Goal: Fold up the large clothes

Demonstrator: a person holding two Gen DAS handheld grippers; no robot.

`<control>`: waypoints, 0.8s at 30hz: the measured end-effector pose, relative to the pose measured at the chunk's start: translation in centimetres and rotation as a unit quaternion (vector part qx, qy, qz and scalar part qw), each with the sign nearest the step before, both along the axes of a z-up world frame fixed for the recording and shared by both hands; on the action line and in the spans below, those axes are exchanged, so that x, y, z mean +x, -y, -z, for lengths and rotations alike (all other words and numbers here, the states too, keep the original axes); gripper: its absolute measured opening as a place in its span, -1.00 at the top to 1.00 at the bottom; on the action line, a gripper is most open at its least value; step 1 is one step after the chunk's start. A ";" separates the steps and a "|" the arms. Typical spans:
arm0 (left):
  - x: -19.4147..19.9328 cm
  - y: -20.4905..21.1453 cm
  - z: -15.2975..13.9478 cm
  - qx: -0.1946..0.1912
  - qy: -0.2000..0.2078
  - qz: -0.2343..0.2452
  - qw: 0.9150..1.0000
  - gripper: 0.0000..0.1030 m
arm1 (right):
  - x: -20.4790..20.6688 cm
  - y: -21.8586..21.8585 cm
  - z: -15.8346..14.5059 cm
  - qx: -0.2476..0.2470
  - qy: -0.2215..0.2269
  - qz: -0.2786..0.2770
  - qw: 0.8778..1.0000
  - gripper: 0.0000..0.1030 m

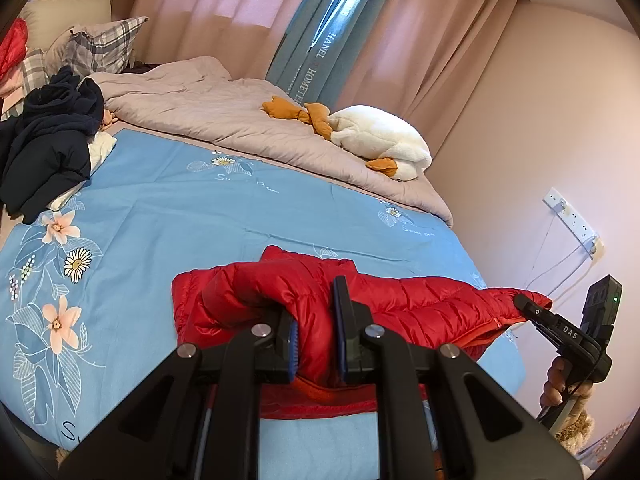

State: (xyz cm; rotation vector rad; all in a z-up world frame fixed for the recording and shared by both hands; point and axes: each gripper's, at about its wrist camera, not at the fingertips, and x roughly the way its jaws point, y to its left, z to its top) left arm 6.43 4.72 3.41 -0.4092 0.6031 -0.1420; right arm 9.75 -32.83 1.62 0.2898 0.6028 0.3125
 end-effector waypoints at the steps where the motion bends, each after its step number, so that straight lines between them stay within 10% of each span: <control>1: 0.0 0.0 0.0 0.000 0.000 -0.001 1.000 0.73 | 0.1 -0.1 0.0 0.000 0.000 0.000 1.000 0.82; 24: 0.6 -0.8 1.0 -0.012 -0.016 -0.018 1.000 0.73 | 0.8 -0.5 0.2 -0.005 0.003 -0.006 1.000 0.82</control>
